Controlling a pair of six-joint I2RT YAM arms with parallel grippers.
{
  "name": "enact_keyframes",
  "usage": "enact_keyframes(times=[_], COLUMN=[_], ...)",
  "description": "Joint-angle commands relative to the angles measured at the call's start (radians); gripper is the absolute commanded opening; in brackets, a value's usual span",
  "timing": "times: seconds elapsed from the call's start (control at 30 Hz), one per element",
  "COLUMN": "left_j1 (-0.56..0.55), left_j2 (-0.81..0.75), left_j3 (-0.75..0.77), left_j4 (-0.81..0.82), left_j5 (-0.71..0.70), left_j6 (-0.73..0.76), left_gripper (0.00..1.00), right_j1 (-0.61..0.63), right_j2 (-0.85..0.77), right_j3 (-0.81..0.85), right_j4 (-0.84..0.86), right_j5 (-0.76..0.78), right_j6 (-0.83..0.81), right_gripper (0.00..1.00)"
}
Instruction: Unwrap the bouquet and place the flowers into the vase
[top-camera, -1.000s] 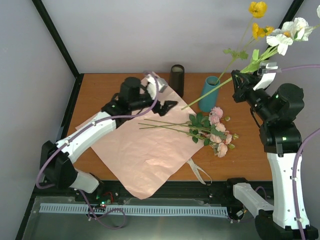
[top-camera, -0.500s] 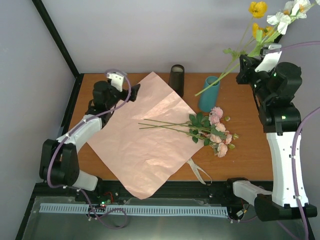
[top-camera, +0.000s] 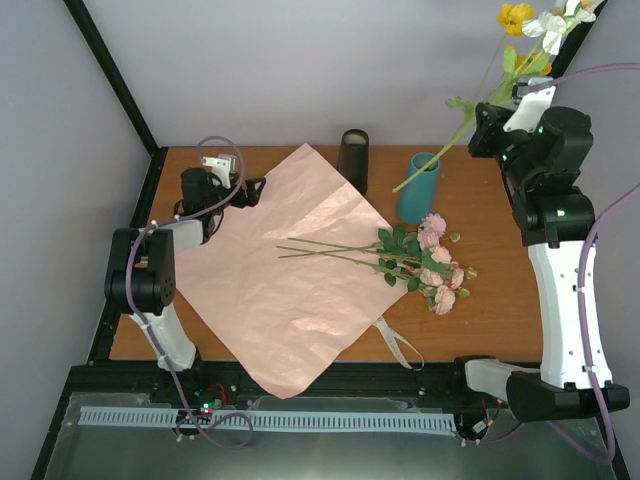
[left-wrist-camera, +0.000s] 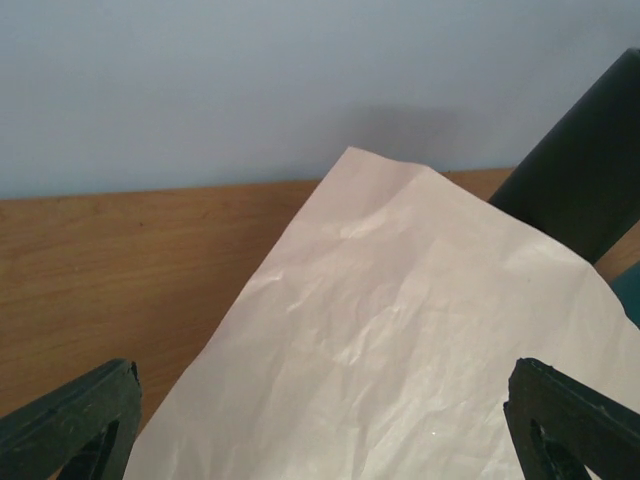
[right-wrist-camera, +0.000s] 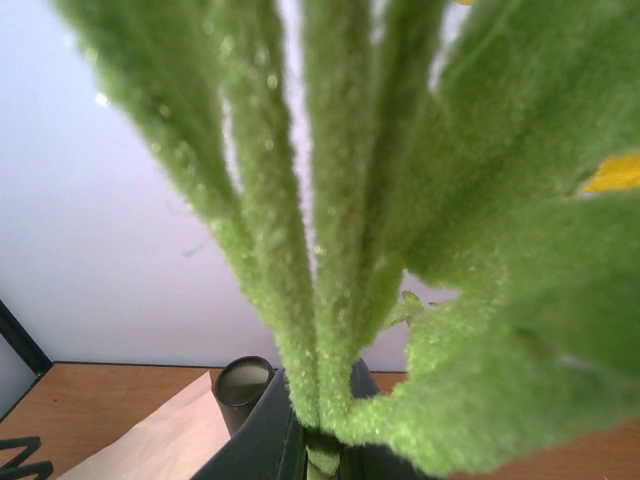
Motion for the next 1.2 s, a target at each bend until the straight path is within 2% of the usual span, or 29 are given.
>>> enact_keyframes(times=[0.0, 0.23, 0.33, 0.5, 0.67, 1.17], left_j1=[0.002, 0.007, 0.013, 0.035, 0.036, 0.036], left_j2=[0.057, 0.128, 0.164, 0.206, 0.171, 0.071], left_j3=[0.057, 0.086, 0.134, 0.207, 0.245, 0.202], left_j4=[0.098, 0.091, 0.025, -0.010, -0.027, -0.071], left_j5=[0.066, 0.105, 0.123, 0.232, 0.295, 0.289], left_j6=[0.029, 0.061, 0.069, 0.068, 0.076, 0.074], left_gripper=[1.00, 0.99, 0.99, 0.99, 0.99, 1.00], right_j1=[0.004, 0.004, 0.004, 0.004, 0.004, 0.004], right_j2=[0.031, 0.109, 0.139, 0.166, 0.173, 0.206], right_j3=[0.047, 0.168, 0.208, 0.222, 0.218, 0.187], right_j4=[0.025, 0.039, 0.032, 0.027, 0.018, 0.056], right_j5=[0.018, 0.106, 0.141, 0.148, 0.168, 0.191], right_j6=[-0.023, -0.053, -0.072, -0.063, -0.069, -0.140], right_gripper=[0.03, 0.03, 0.03, 0.03, 0.03, 0.03])
